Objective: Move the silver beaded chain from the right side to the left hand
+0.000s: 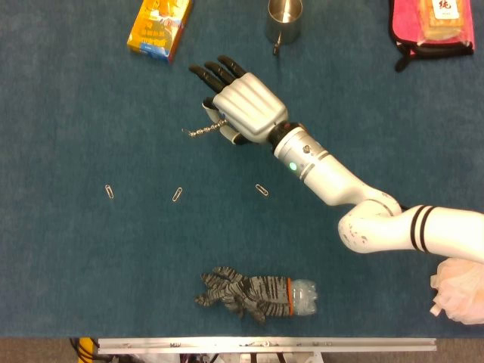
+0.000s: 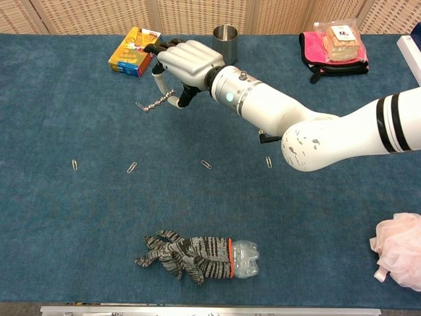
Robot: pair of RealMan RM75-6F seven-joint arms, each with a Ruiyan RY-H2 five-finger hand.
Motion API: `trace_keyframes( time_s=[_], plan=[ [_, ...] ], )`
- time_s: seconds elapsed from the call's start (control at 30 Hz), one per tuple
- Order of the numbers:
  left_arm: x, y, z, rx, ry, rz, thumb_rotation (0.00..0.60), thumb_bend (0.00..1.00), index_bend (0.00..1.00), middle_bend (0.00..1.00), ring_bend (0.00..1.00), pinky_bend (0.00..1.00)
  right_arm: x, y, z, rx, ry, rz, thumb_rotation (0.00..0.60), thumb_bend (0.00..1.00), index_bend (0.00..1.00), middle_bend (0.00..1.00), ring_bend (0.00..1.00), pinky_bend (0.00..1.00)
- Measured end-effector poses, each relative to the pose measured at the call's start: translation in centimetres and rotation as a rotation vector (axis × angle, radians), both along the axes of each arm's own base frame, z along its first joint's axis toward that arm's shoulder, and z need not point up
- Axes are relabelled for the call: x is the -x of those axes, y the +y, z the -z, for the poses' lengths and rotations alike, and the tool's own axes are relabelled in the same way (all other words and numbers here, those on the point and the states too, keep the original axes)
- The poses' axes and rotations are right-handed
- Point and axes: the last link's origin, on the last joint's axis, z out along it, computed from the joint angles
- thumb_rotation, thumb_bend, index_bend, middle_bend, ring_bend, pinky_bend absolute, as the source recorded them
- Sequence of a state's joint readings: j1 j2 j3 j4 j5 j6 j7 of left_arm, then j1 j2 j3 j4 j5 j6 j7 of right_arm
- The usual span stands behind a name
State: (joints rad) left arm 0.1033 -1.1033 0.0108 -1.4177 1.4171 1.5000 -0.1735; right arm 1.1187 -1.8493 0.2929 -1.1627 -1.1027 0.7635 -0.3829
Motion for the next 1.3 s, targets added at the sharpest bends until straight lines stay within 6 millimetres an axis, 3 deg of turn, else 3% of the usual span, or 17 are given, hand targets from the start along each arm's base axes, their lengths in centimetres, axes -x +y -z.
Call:
trace_keyframes(
  time_s=[0.1,0.17,0.23,0.53,0.73,0.83,1.03,1.3],
  plan=[
    [0.1,-0.1,-0.1,0.004,0.003,-0.006,0.600,0.49,0.32,0.33,0.30,0.38,0.3,-0.4,0.3,0.001,0.017,0.000,0.600,0.04,0.26,0.04,0.00,0.00],
    [0.1,-0.1,-0.1,0.004,0.005,-0.008,0.600,0.49,0.32,0.33,0.30,0.38,0.6,-0.6,0.5,-0.007,0.036,0.004,0.600,0.00,0.06,0.03,0.00,0.00],
    [0.1,-0.1,-0.2,0.004,0.006,-0.008,0.600,0.49,0.32,0.33,0.30,0.38,0.9,-0.7,0.6,-0.017,0.046,0.013,0.600,0.00,0.00,0.02,0.00,0.00],
    [0.0,0.1,0.0,0.009,0.012,-0.001,0.600,0.49,0.32,0.32,0.30,0.38,3.4,-0.7,-1.2,0.015,0.059,0.039,0.600,0.00,0.00,0.02,0.00,0.00],
    [-1.3,1.2,0.0,0.006,0.012,0.050,0.600,0.49,0.31,0.29,0.29,0.38,6.9,-0.1,-4.1,0.063,0.092,0.080,0.600,0.00,0.00,0.02,0.00,0.00],
    [-2.3,2.0,0.0,0.011,0.002,0.093,0.600,0.45,0.31,0.28,0.24,0.35,9.1,0.6,-6.1,0.094,0.117,0.112,0.600,0.00,0.00,0.02,0.00,0.00],
    [-4.9,4.3,0.3,0.050,-0.049,0.221,0.600,0.24,0.32,0.20,0.13,0.26,13.4,2.7,-11.1,0.181,0.156,0.193,0.600,0.00,0.06,0.03,0.00,0.00],
    [-9.0,7.9,1.6,0.145,-0.132,0.394,0.600,0.21,0.37,0.12,0.05,0.16,18.7,6.8,-17.6,0.319,0.164,0.300,0.600,0.00,0.10,0.04,0.00,0.00]
  ],
)
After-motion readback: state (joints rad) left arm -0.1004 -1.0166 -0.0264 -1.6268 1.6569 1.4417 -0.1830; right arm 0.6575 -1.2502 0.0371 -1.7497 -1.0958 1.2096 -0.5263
